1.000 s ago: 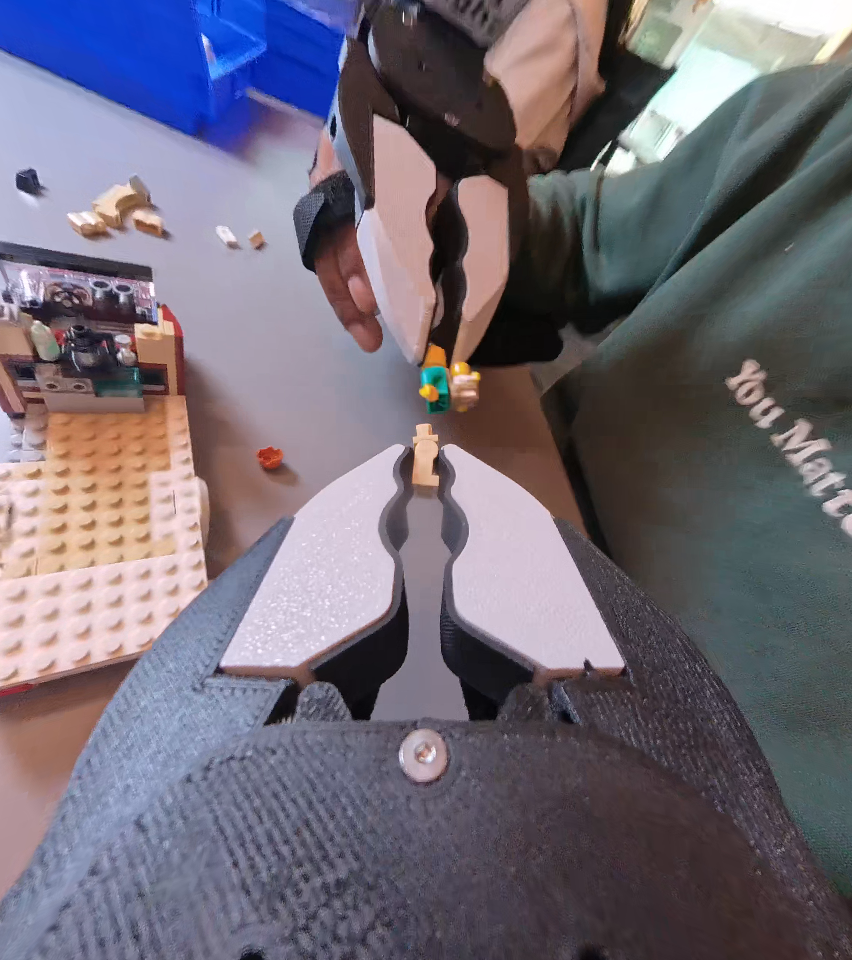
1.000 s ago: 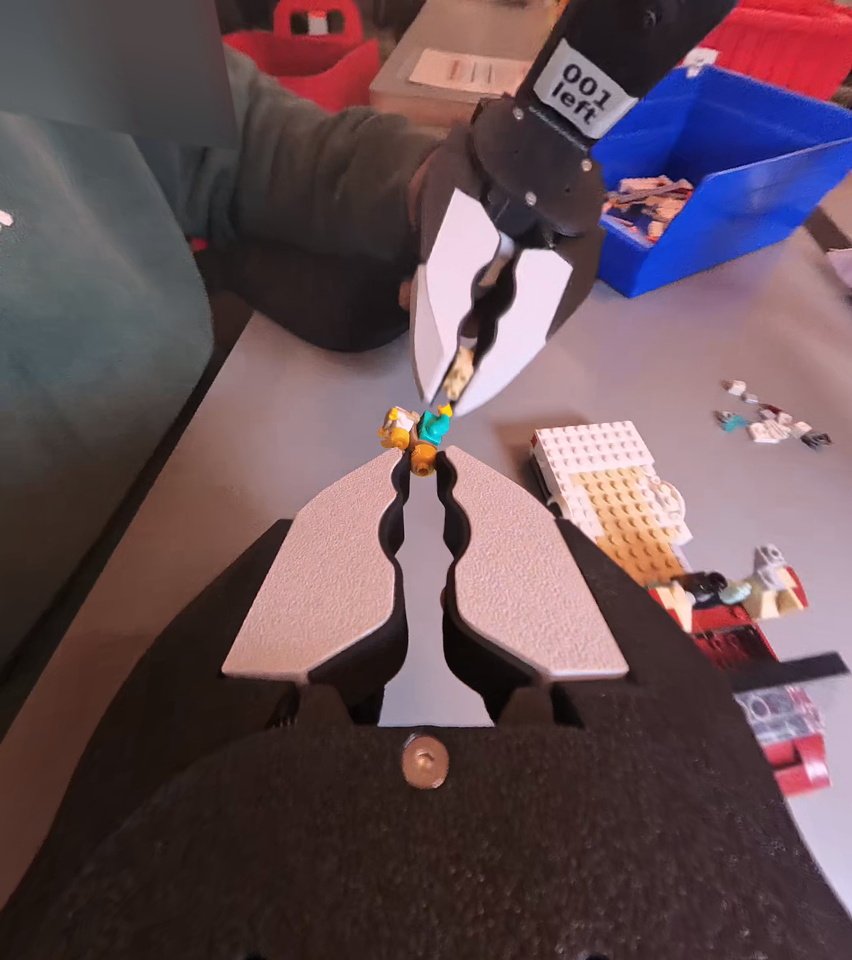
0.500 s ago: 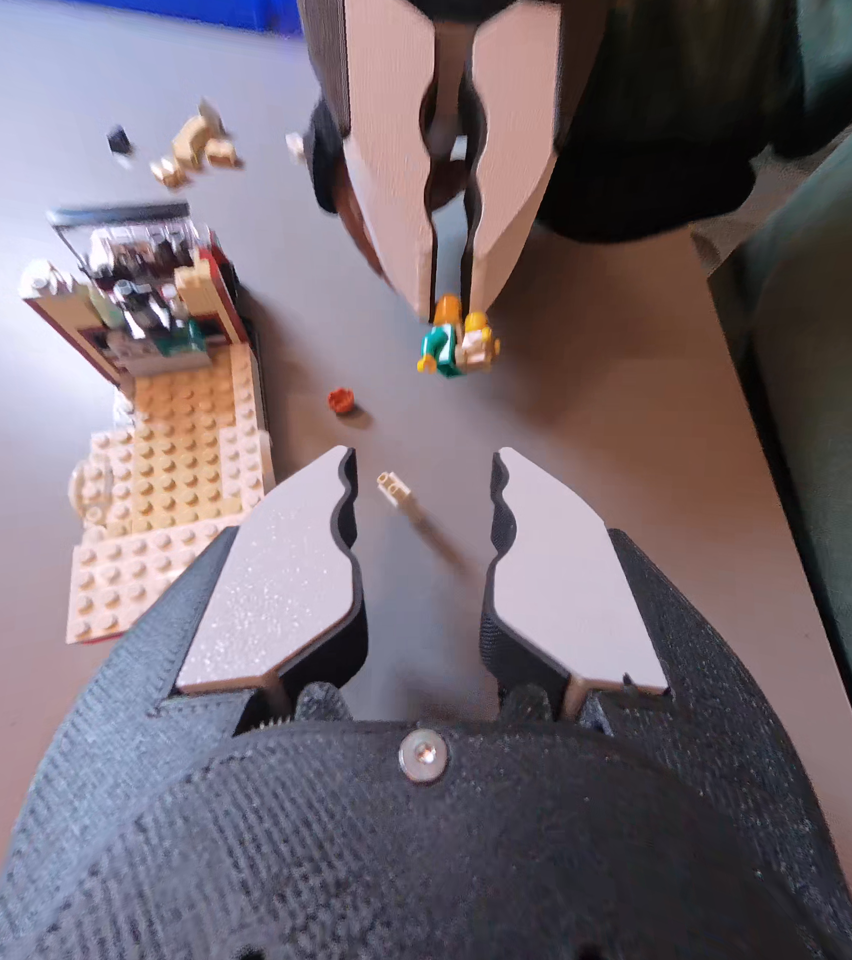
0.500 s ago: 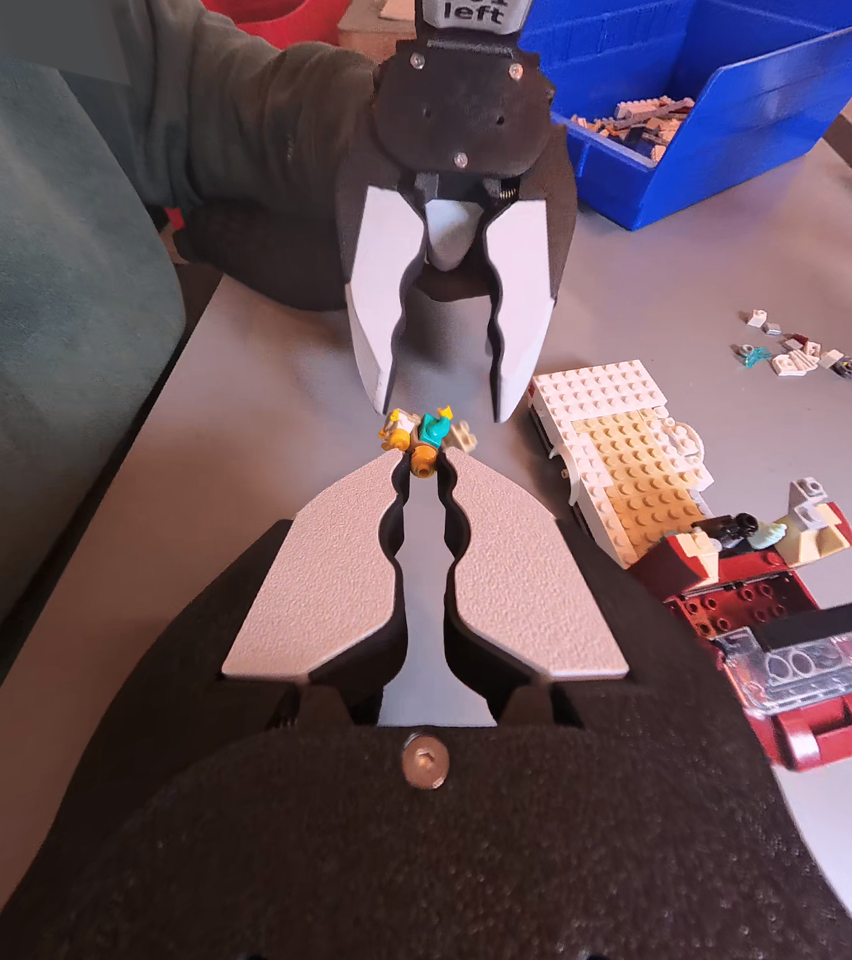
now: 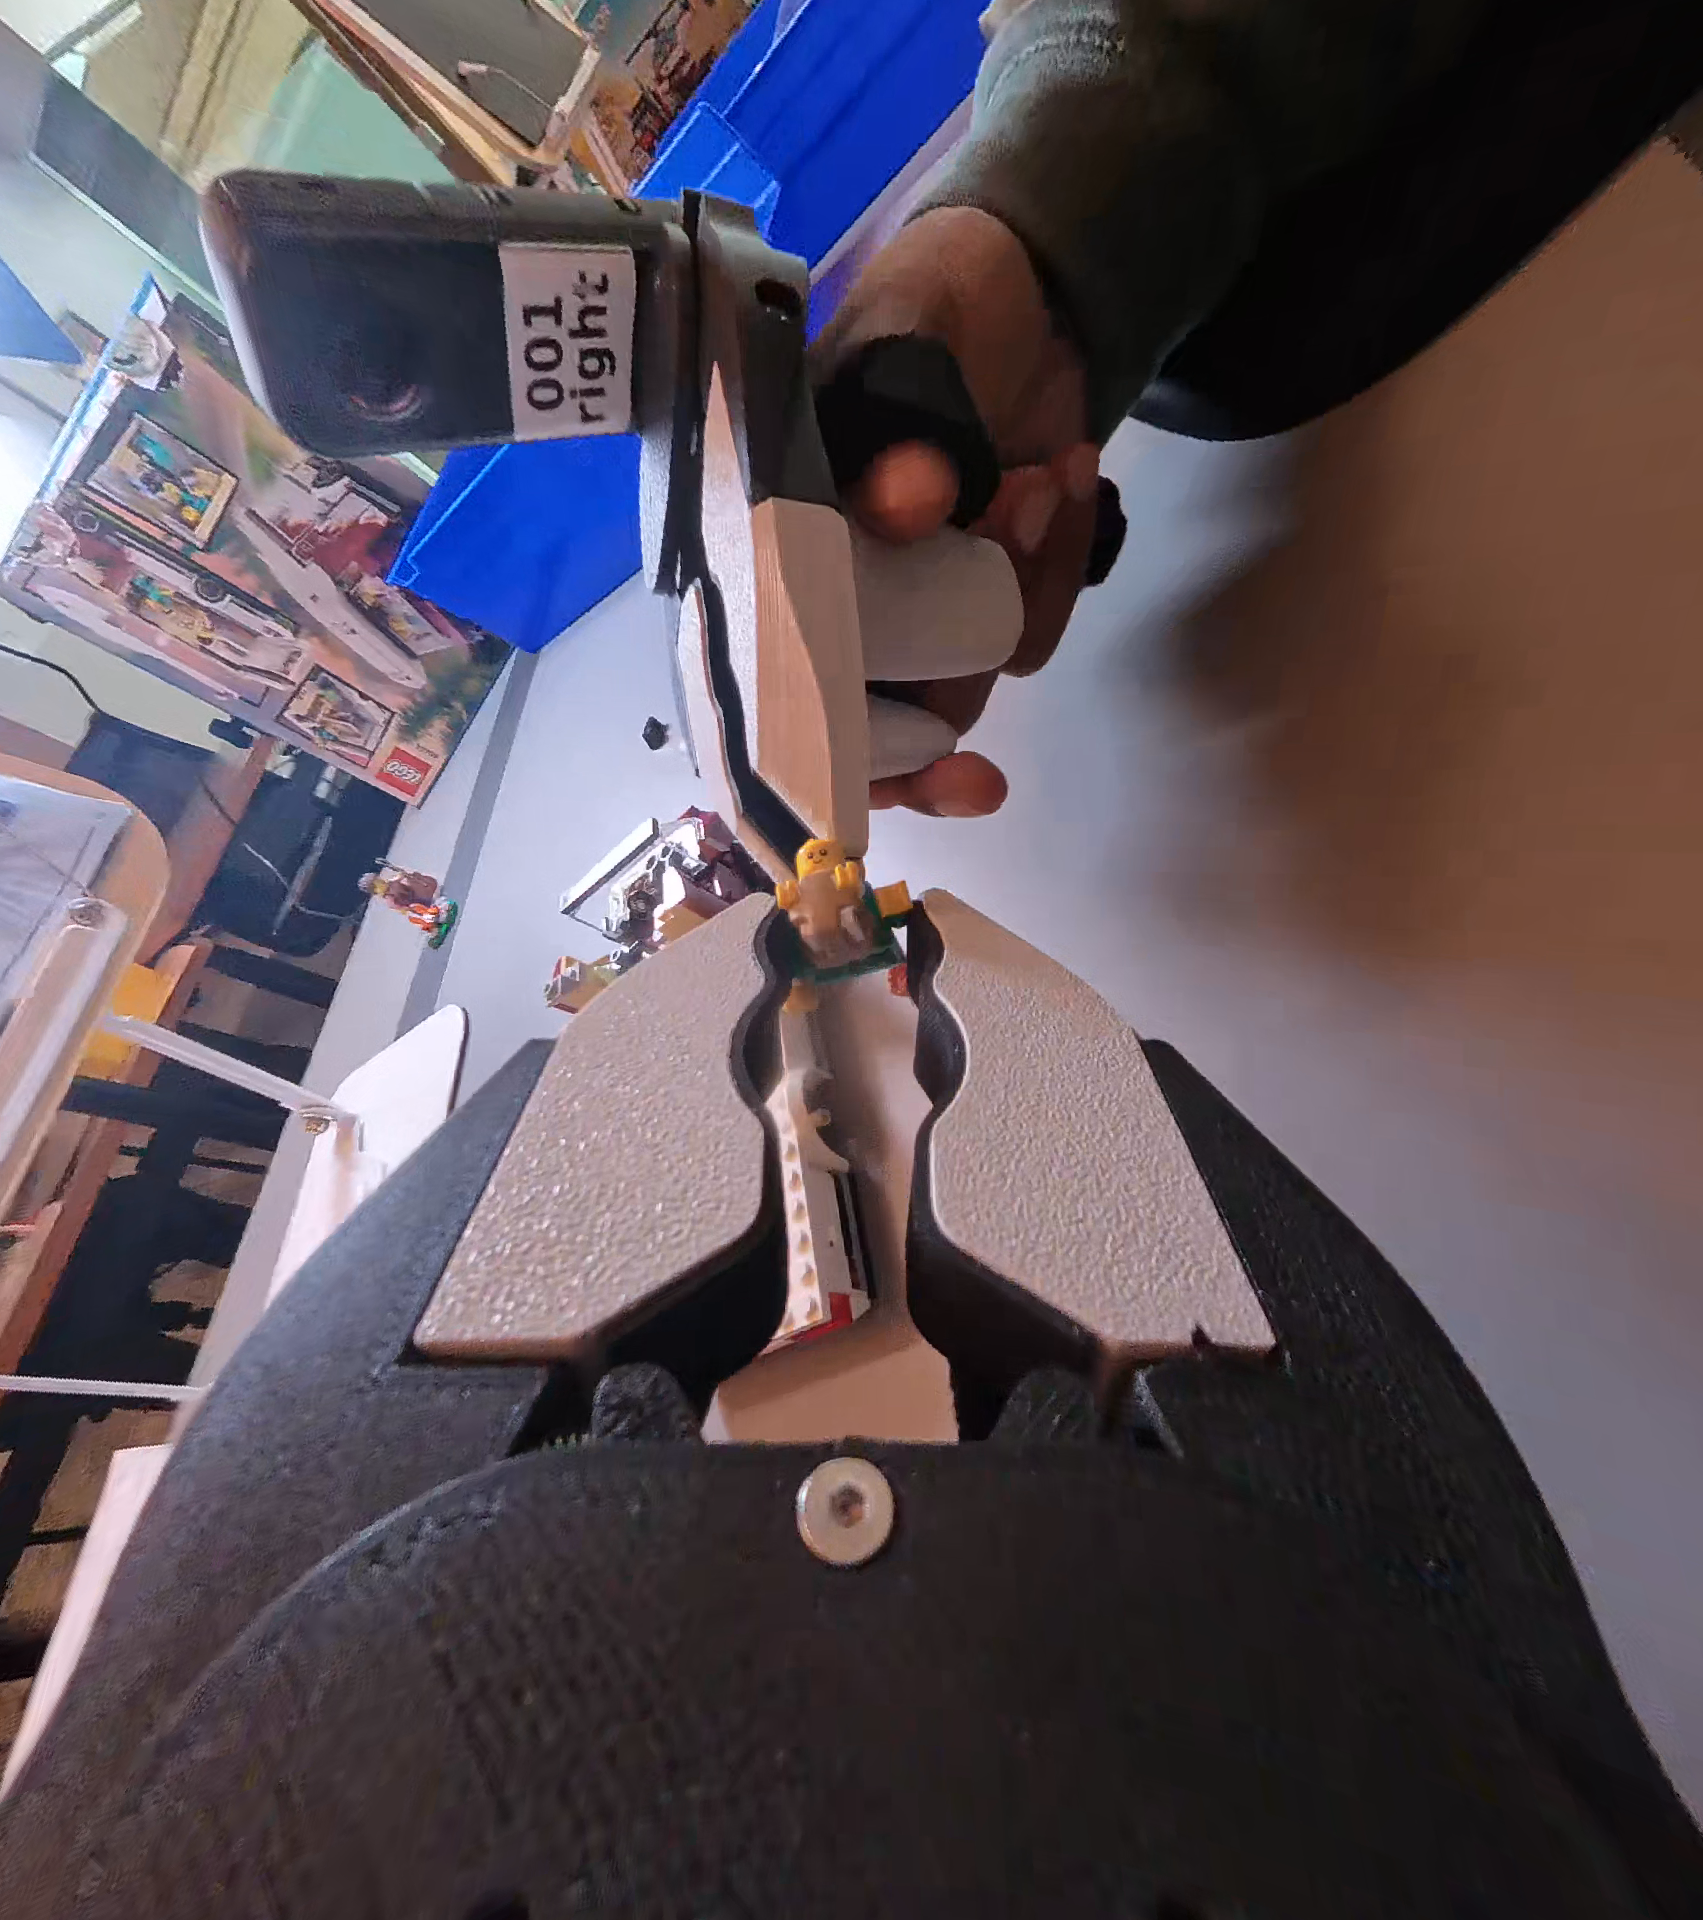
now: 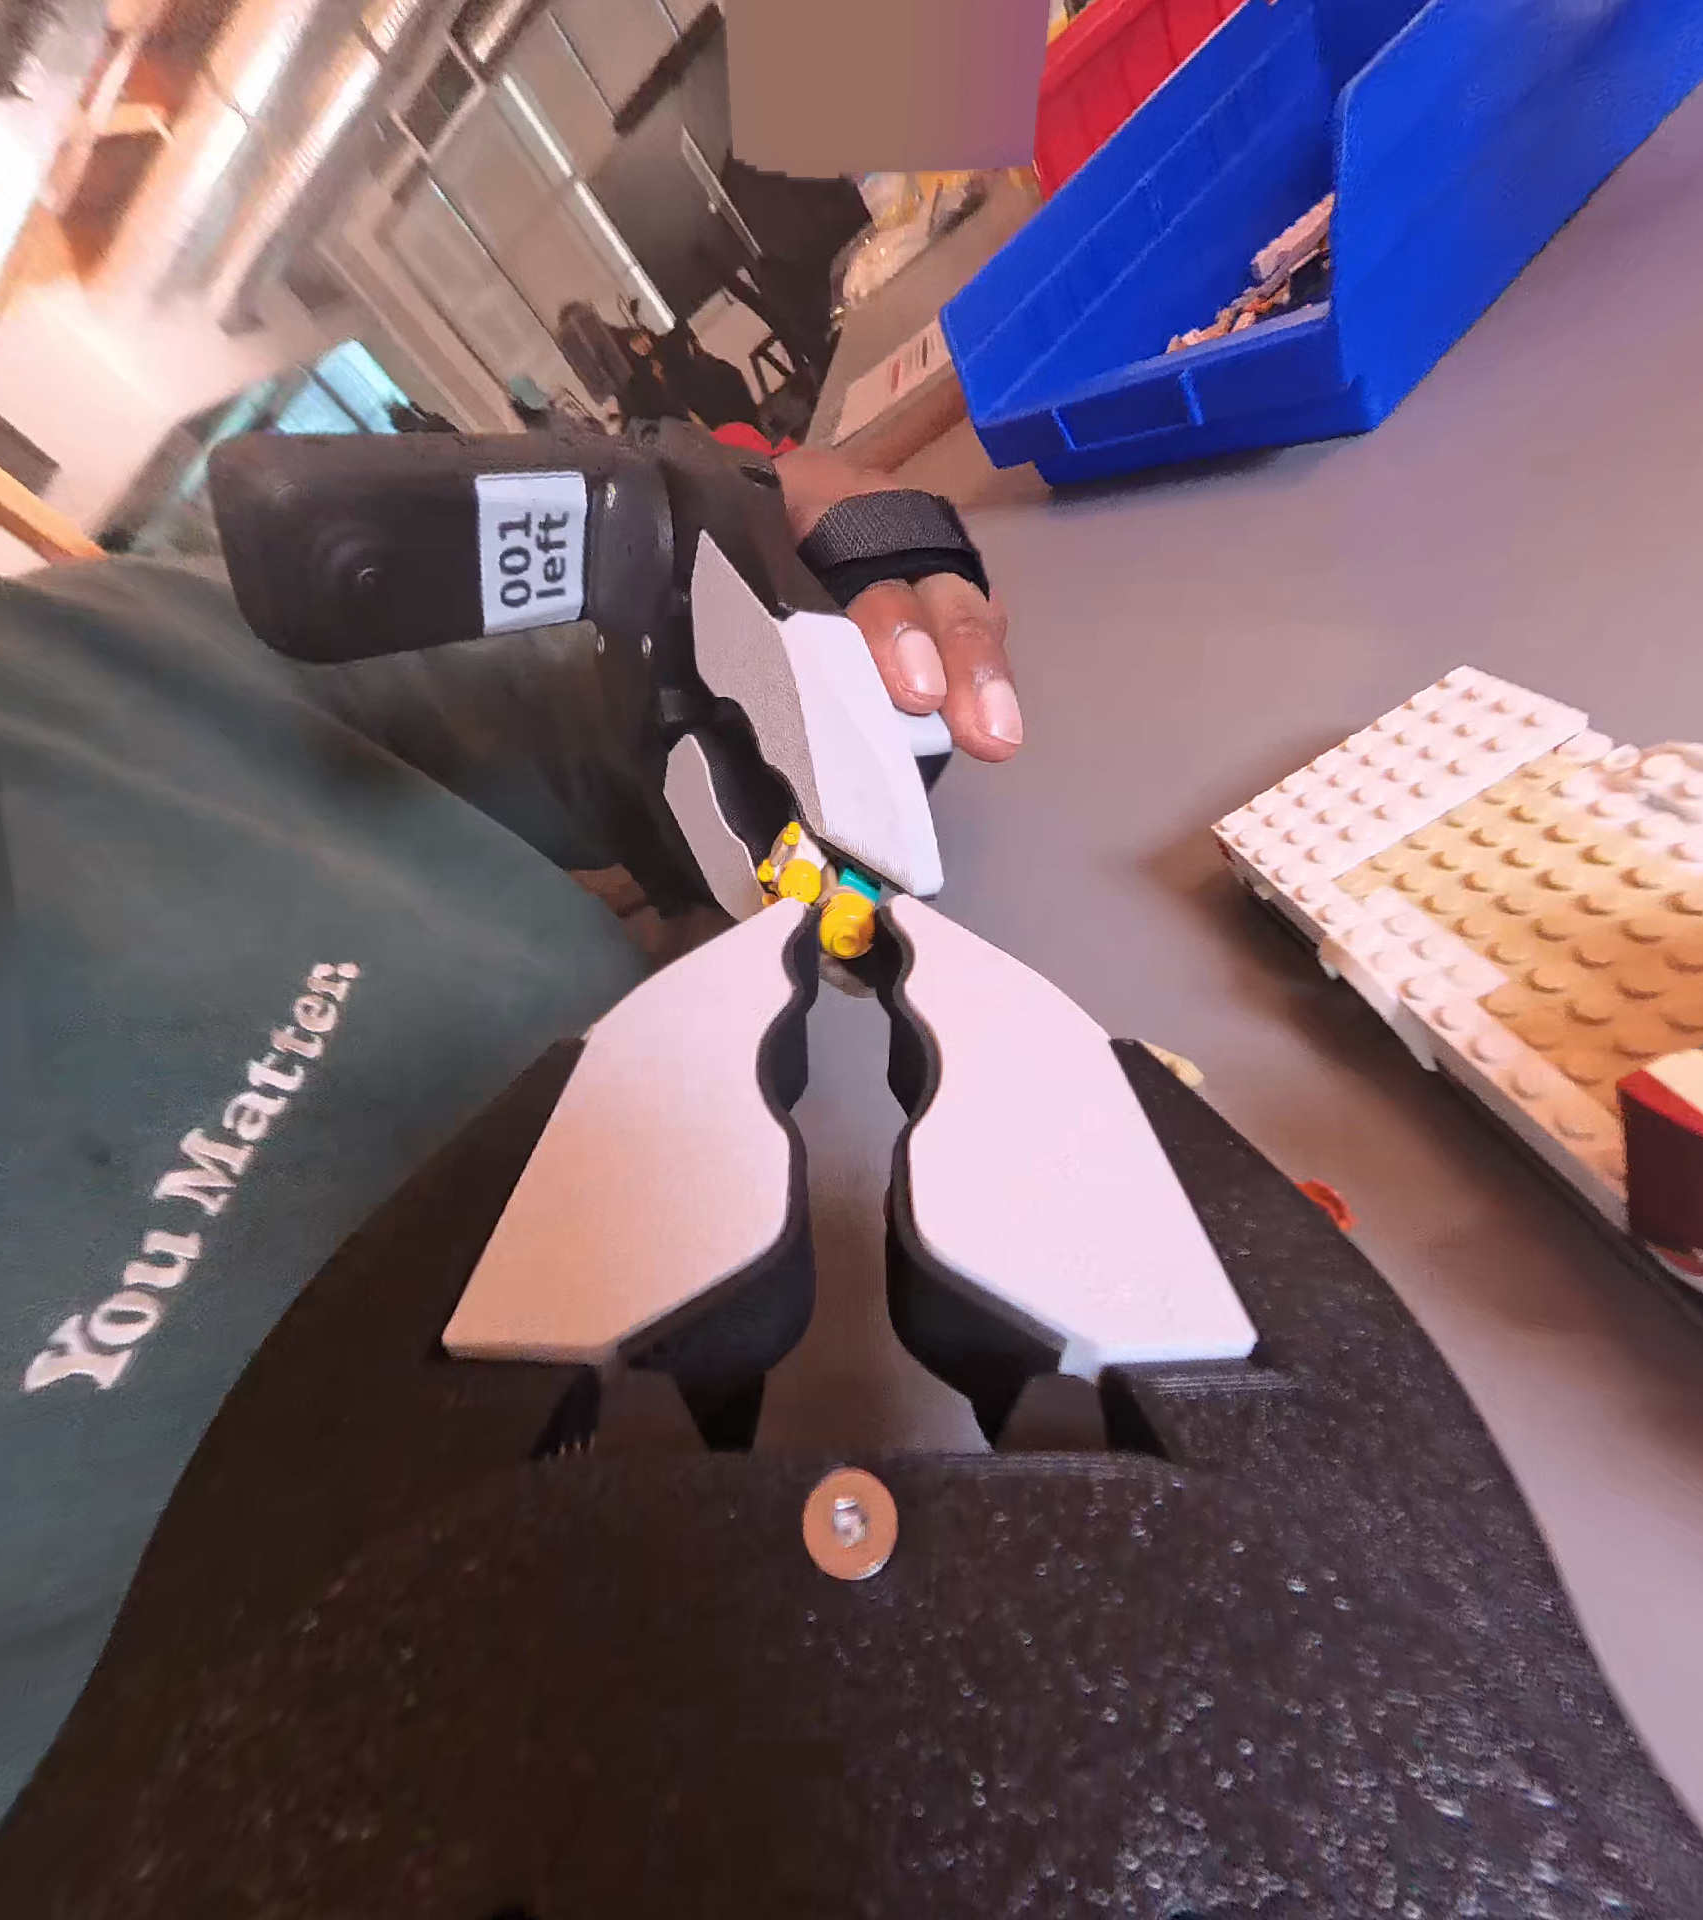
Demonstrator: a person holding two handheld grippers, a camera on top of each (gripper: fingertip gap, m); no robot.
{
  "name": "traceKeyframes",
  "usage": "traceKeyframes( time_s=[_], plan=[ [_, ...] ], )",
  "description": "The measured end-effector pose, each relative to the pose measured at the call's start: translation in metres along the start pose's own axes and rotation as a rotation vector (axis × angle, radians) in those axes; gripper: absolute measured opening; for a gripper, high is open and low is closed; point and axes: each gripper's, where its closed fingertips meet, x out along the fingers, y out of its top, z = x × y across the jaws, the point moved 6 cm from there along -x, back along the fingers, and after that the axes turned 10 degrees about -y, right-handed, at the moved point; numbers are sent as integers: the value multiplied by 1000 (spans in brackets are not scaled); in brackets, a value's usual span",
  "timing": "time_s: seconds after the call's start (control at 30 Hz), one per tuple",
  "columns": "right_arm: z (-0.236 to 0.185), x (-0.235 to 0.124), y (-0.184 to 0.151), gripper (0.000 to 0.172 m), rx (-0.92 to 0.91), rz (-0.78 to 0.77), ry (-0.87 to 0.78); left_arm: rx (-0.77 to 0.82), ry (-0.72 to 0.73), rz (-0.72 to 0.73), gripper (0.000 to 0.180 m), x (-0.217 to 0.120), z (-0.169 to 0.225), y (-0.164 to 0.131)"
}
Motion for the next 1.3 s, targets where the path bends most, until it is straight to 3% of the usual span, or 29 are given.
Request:
traceKeyframes(
  time_s=[0.13,0.53,0.63,0.7,0.8,0.93,1.07,1.2,1.3],
  plan=[
    [-2,-1,1,10,-2,-13,29,-81,-57,27,20,-2,0,3],
    [-17,-18,12,10,-231,6,43,-357,-185,246,19,-8,-7,18],
    [-2,-51,25,10,-227,101,-36,-477,-132,291,18,-30,-23,-2],
    [-1,-43,15,10,-336,-12,-114,-420,-132,237,19,-22,-20,-3],
    [19,-16,-18,10,-522,-298,-278,-415,-176,184,20,-10,-19,-6],
    [26,-2,-37,26,-661,-436,-375,-436,-182,125,20,-5,-11,-20],
    [20,-1,-29,41,-611,-347,-345,-425,-197,91,20,-1,-8,-20],
    [0,-7,-1,25,-505,-77,-242,-413,-215,89,20,3,-4,-18],
    [-10,-1,0,19,-575,-54,-238,-406,-238,103,20,4,-1,-12]
  ],
)
